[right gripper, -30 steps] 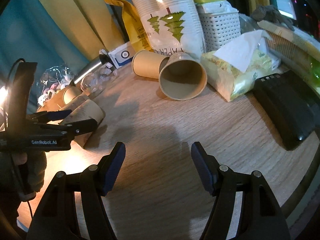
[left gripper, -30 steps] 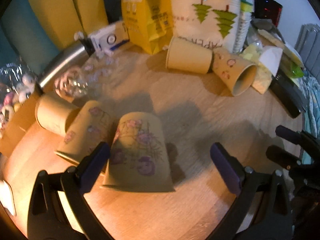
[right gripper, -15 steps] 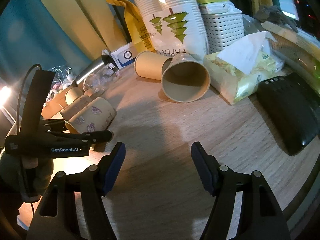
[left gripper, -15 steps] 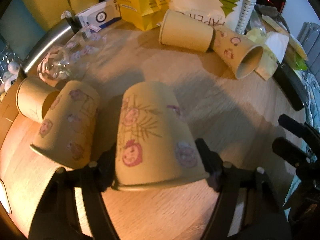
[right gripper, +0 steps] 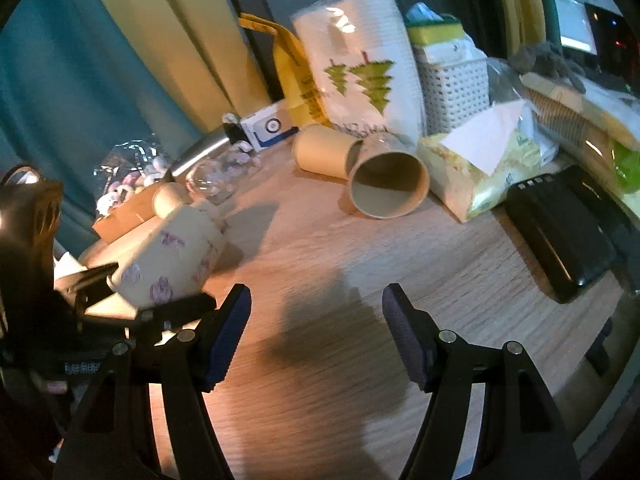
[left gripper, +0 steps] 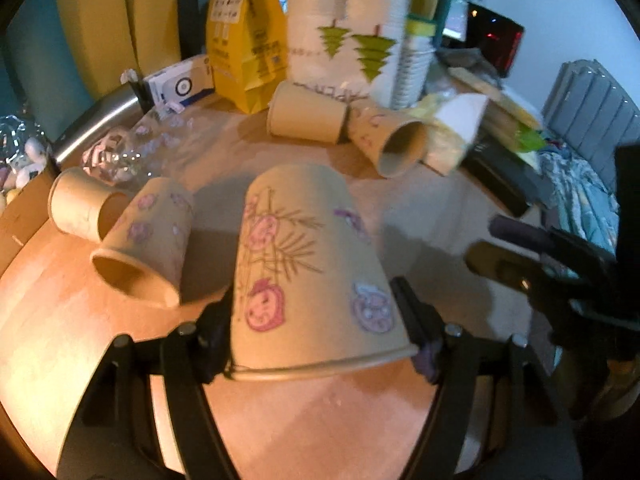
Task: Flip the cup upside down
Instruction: 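Close the left gripper on the cup's base and lift it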
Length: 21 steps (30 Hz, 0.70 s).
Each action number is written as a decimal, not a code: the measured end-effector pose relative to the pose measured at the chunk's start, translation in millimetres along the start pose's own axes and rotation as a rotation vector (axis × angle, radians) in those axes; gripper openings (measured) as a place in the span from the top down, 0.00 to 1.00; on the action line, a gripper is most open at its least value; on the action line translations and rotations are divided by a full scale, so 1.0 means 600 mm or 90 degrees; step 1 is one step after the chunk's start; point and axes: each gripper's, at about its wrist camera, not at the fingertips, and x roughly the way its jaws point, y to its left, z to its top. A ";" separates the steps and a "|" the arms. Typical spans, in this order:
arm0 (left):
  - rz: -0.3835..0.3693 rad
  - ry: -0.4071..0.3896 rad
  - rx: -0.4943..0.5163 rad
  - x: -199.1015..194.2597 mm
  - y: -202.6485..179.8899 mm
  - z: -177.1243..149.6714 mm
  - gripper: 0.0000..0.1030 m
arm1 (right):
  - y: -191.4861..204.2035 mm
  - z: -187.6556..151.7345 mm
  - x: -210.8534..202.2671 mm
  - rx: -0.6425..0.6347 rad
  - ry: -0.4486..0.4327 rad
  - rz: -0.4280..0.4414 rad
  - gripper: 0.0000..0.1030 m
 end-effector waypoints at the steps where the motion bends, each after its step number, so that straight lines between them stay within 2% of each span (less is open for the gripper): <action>1: -0.003 -0.008 0.002 -0.013 -0.005 -0.010 0.31 | 0.008 -0.001 -0.007 -0.003 -0.002 0.006 0.31; 9: -0.017 -0.059 0.008 -0.101 -0.026 -0.091 0.31 | 0.068 -0.025 -0.049 -0.027 0.005 0.047 0.31; 14: -0.017 -0.085 0.008 -0.139 -0.031 -0.129 0.31 | 0.098 -0.033 -0.070 -0.022 0.014 0.099 0.31; 17: -0.024 -0.109 0.006 -0.158 -0.030 -0.148 0.31 | 0.110 -0.036 -0.080 -0.017 0.015 0.126 0.26; 21: -0.029 -0.132 0.008 -0.171 -0.030 -0.164 0.31 | 0.126 -0.038 -0.086 -0.001 0.038 0.186 0.26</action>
